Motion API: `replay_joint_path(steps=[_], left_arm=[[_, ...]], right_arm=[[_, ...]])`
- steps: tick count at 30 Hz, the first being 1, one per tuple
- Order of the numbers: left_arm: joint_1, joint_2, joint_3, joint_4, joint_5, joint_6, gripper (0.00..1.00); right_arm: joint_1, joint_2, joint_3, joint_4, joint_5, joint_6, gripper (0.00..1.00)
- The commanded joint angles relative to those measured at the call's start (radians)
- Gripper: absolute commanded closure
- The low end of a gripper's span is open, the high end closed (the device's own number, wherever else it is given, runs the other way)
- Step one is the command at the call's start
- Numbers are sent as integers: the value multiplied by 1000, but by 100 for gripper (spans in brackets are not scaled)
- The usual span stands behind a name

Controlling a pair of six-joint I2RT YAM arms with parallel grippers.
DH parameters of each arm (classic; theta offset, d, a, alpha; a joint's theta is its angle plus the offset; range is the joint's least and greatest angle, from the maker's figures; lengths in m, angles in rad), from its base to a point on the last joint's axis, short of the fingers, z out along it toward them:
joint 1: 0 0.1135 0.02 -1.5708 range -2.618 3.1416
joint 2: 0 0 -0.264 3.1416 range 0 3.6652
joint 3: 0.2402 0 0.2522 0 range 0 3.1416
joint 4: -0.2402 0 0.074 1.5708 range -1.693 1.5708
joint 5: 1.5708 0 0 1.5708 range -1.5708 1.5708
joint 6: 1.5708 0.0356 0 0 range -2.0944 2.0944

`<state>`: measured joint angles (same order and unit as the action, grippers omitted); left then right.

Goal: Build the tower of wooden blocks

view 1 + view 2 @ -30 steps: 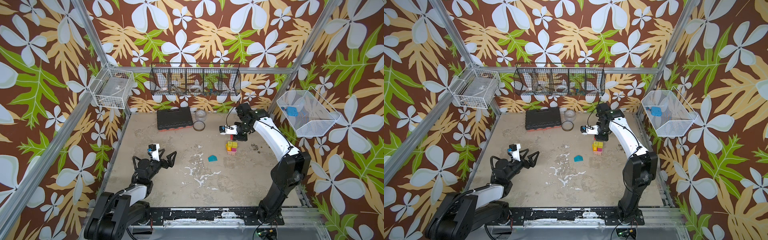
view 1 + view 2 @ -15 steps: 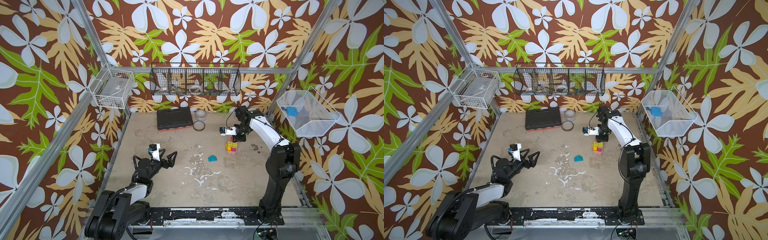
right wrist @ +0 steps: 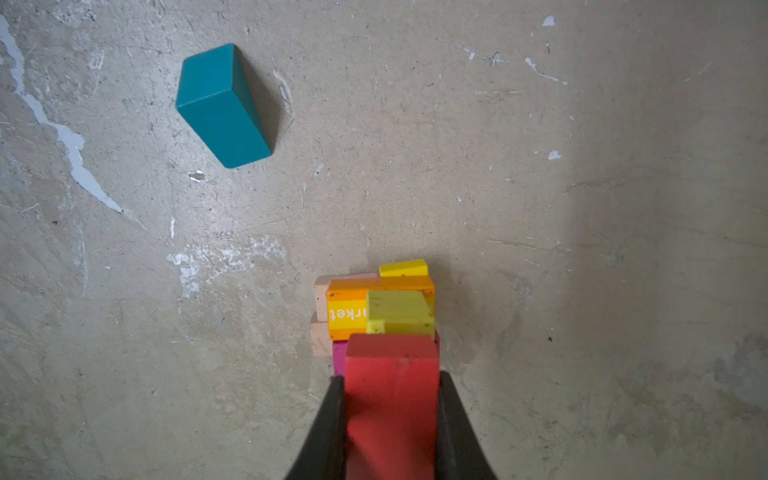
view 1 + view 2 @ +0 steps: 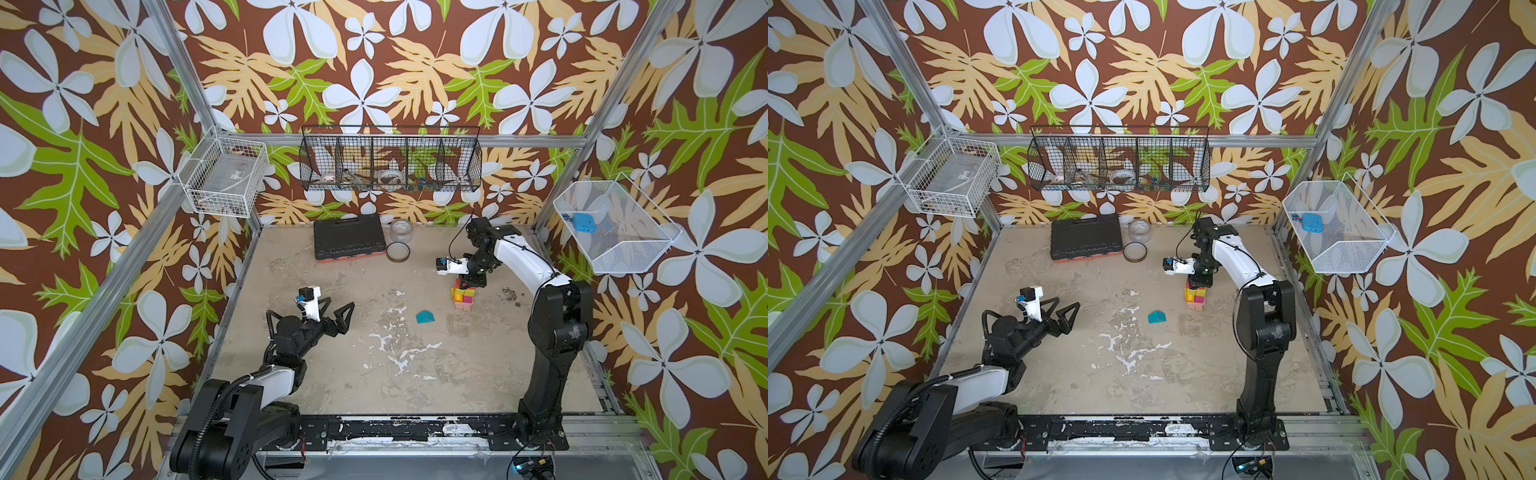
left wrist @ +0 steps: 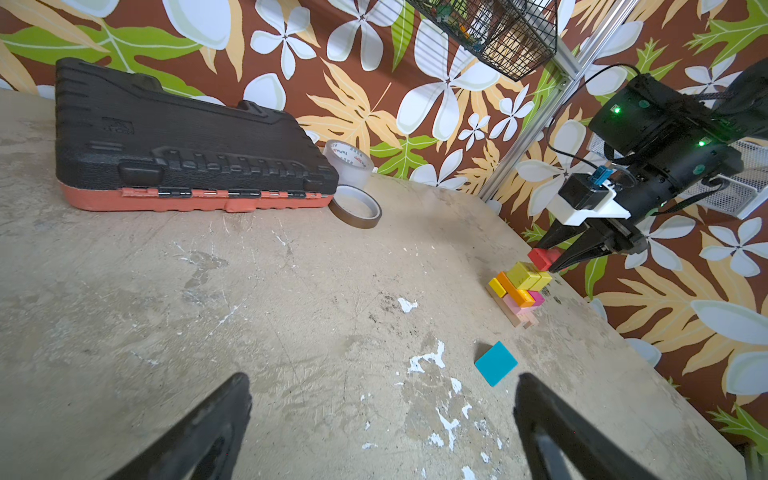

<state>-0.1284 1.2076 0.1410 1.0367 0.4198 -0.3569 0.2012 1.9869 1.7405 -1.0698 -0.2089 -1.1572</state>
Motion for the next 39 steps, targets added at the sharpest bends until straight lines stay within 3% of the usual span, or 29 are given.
replay_joint_path(steps=[1, 25, 39], left_arm=[[0, 4, 8, 36, 9, 10, 0], [0, 15, 16, 29, 9, 10, 0], [1, 17, 18, 28, 9, 10, 0]], right_arm=[[-1, 1, -5, 4, -9, -1, 89], [-12, 10, -15, 12, 20, 10, 68], [-17, 48, 25, -6, -17, 17, 67]])
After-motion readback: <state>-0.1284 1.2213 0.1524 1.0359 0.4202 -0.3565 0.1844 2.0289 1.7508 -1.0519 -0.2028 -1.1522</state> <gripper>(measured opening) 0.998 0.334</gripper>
